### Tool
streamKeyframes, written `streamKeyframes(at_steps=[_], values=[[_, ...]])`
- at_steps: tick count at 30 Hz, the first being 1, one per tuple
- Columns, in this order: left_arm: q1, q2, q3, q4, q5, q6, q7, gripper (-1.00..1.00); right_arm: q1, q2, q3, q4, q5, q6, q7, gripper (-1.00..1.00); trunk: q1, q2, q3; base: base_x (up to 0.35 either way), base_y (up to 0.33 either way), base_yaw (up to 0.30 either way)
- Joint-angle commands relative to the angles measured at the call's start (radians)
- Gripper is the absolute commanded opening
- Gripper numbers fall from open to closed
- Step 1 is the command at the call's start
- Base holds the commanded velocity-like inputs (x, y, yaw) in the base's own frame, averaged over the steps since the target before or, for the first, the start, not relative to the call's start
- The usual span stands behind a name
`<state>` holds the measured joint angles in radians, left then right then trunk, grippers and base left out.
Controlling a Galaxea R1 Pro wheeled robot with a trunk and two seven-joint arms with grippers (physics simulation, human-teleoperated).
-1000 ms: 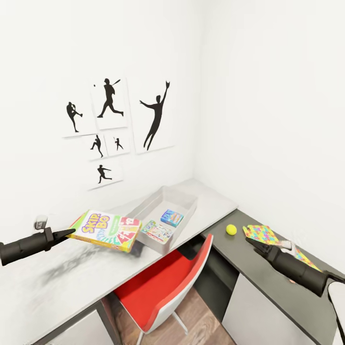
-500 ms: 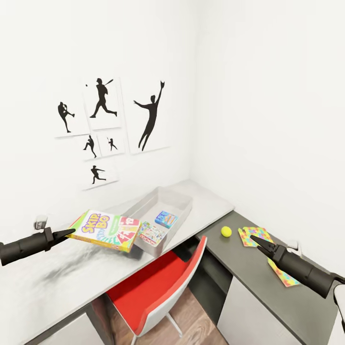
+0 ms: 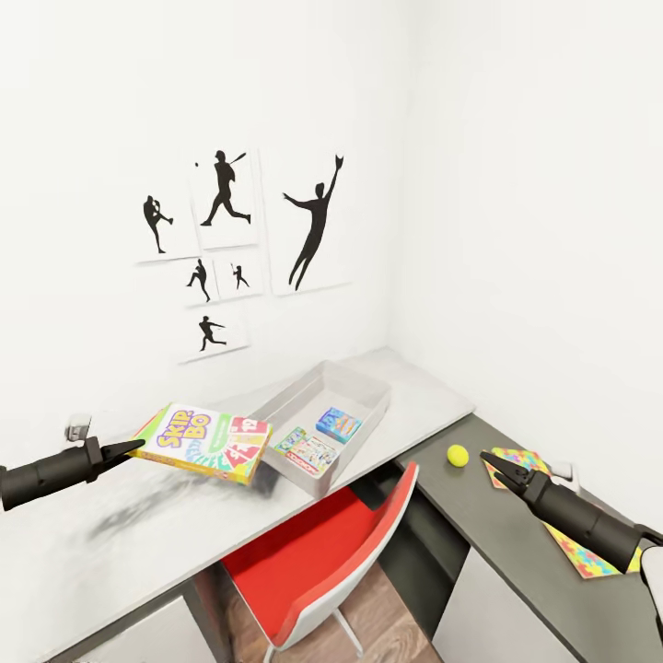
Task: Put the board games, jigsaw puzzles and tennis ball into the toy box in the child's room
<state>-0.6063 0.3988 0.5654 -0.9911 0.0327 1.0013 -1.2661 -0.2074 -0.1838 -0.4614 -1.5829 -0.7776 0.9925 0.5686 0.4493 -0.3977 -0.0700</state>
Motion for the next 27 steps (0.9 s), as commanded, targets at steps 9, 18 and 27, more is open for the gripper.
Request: streamKeyframes(at_steps=[9, 18, 27], values=[[-0.001, 0.0, 0.001, 0.0, 0.001, 0.01, -0.001, -1.0, -0.001, 0.0, -0.002, 0.0, 0.004, 0.004, 0.007, 1.0, 0.001, -0.002, -0.002, 0.047, -0.038, 0.002], [-0.001, 0.0, 0.001, 0.0, 0.0, 0.008, 0.0, -1.0, -0.001, 0.0, -0.001, 0.0, 0.004, 0.004, 0.007, 1.0, 0.001, -0.002, -0.002, 0.255, -0.018, 0.0], [0.0, 0.0, 0.002, 0.0, 0.002, -0.022, -0.003, -1.0, -0.001, 0.0, -0.001, 0.0, 0.004, 0.003, 0.007, 1.0, 0.001, -0.002, -0.002, 0.231, -0.001, 0.022]])
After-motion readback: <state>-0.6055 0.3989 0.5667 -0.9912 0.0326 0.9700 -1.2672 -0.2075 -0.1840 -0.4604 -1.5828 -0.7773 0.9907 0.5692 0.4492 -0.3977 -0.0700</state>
